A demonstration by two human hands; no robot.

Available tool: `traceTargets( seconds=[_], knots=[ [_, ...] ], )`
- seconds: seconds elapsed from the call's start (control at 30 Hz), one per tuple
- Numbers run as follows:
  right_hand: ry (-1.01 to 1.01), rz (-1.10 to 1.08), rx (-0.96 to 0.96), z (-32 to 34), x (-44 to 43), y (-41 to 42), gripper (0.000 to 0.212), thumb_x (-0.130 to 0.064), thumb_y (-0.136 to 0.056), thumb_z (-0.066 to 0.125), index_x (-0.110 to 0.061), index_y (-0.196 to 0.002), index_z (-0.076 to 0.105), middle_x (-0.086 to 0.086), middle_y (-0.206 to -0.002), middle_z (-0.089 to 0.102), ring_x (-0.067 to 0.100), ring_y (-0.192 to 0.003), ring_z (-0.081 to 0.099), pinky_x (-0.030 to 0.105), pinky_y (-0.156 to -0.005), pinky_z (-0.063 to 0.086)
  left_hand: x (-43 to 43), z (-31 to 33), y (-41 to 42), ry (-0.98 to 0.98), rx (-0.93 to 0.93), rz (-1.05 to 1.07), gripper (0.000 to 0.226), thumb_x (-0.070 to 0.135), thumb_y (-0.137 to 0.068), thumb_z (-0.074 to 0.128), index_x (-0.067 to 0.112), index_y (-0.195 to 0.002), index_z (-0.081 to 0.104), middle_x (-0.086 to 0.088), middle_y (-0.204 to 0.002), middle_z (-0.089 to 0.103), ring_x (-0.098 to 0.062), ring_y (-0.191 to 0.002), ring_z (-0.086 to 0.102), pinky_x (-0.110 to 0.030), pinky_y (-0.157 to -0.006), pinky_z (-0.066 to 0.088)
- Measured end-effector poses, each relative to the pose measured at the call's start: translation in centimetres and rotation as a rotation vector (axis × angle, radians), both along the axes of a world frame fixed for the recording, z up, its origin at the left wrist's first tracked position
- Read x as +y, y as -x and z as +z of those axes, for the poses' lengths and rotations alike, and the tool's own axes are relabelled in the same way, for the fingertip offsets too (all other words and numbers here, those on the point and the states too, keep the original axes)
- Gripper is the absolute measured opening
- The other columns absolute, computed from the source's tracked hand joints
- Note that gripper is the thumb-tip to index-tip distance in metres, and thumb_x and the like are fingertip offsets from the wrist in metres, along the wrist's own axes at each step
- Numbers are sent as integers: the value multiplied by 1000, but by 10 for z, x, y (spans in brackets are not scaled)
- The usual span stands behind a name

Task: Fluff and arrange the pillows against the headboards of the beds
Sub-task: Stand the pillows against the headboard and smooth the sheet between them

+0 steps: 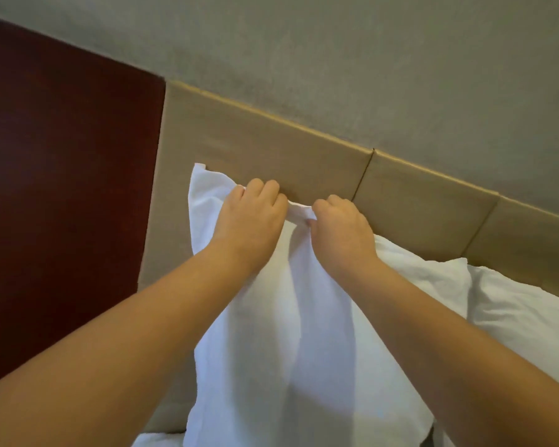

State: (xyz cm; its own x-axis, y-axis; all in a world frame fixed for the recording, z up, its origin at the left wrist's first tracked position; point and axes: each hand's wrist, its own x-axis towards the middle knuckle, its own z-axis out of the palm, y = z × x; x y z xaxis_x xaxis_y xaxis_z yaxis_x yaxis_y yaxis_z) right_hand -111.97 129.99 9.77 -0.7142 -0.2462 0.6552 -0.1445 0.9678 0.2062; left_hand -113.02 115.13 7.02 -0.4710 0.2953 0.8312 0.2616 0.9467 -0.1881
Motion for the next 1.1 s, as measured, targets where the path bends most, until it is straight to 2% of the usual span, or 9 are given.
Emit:
traceTargets(
  seconds=[0.17,0.33,0.5,0.67,0.73,0.83,0.93,1.0,1.1],
  knots=[
    [160,168,194,-21,5,-9,10,-14,-88,56,-9,-97,59,12,-102,54,34,-96,52,37,-70,36,5,-38,-29,-162,136,112,26,13,-74,58,17,-97,68,-9,-117,61,-31,-83,58,-34,-64,42],
    [296,536,47,-96,-12,-96,26,-22,-88,53,-15,-112,62,7,-111,56,28,-104,50,39,-84,44,-5,-111,-106,-273,55,153,35,9,-80,54,9,-114,59,-16,-117,56,-37,-91,54,-42,-67,43],
    [62,583,-197,-219,-16,-175,20,-14,-86,50,-14,-101,62,6,-101,58,28,-96,51,35,-81,35,13,-249,-168,-262,-329,220,38,29,-82,45,12,-115,54,-7,-110,53,-30,-94,52,-37,-74,41],
    [-188,507,-353,-302,-9,-209,10,-13,-71,67,-14,-82,66,5,-85,58,29,-88,55,39,-79,42,28,-365,-231,-491,-703,314,36,15,-80,60,12,-115,55,-7,-107,54,-31,-98,55,-36,-75,41],
    [-215,453,-406,-329,-12,-221,17,-14,-49,78,-15,-60,65,4,-66,58,28,-69,58,35,-67,45,29,-395,-247,-677,-899,411,42,20,-88,55,14,-128,46,-6,-120,49,-27,-113,49,-35,-87,41],
    [-251,424,-496,-372,-20,-229,20,-17,-43,81,-17,-53,64,2,-62,58,25,-64,59,32,-67,45,32,-427,-260,-988,-1047,523,45,24,-93,54,11,-133,38,-11,-131,42,-31,-120,45,-37,-94,40],
    [-308,433,-668,-404,-35,-235,19,-19,-75,66,-12,-93,67,8,-98,60,30,-98,55,39,-91,41,29,-453,-269,-1149,-1092,585,49,20,-94,53,8,-137,32,-13,-135,37,-32,-119,45,-36,-95,40],
    [-364,416,-773,-418,-44,-237,34,-17,-91,45,-10,-124,50,9,-121,53,31,-116,46,40,-102,30,26,-462,-274,-1206,-1074,607,47,14,-93,52,7,-136,33,-12,-134,37,-31,-113,50,-34,-89,43],
    [-405,376,-817,-431,-61,-232,57,-21,-97,38,-10,-149,17,12,-131,49,31,-122,46,40,-102,31,19,-469,-280,-1292,-1051,625,33,17,-96,50,10,-126,41,-10,-123,44,-29,-100,56,-33,-76,43]
  ],
)
